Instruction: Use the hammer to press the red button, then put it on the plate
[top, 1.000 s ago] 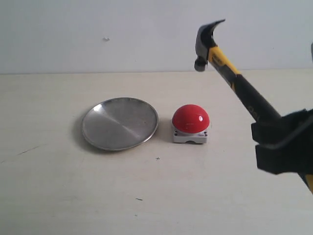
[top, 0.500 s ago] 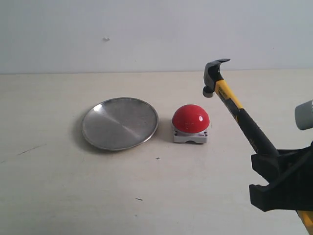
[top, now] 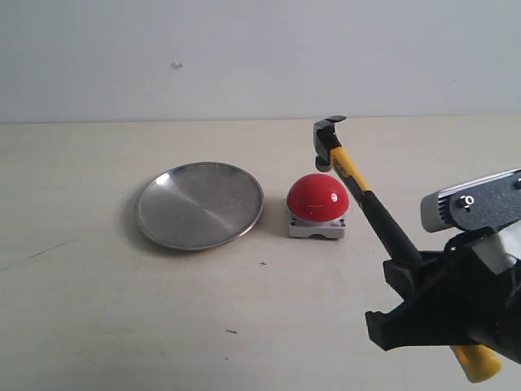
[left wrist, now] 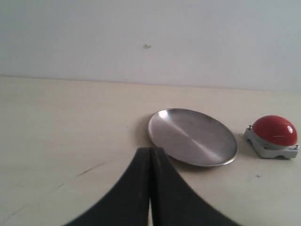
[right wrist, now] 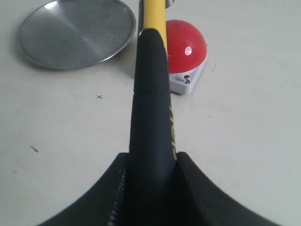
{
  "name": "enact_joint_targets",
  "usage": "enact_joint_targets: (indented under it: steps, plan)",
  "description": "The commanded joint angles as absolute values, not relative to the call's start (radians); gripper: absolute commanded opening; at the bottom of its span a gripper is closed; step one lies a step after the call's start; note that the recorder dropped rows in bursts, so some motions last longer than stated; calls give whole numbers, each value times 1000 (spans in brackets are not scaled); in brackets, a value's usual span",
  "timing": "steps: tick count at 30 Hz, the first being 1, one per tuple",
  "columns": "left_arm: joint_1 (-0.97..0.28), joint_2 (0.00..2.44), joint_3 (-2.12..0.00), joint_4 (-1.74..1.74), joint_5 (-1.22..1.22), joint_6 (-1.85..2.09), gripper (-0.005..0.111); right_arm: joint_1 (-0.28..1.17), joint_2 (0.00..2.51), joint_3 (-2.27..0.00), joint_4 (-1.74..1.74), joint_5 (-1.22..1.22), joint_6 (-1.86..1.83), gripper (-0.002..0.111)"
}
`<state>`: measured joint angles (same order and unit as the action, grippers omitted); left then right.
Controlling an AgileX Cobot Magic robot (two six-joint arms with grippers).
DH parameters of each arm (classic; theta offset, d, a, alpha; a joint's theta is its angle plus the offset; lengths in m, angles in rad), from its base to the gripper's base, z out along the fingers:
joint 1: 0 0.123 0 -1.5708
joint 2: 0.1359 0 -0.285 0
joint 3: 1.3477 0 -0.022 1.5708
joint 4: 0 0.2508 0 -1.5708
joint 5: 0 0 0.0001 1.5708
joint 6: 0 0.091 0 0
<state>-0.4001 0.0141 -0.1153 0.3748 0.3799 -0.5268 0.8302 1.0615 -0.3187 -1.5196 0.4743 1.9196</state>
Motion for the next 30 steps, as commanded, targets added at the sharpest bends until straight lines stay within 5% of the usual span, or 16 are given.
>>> enact_joint_targets:
  steps: [1,30]
  plan:
    - [-397,20,-102,398,466,-515,0,826,1137,-326,-1690,572,2091,0]
    - [-397,20,-79,400,450,-515,0,701,1201,-555,-1715,453,1978,0]
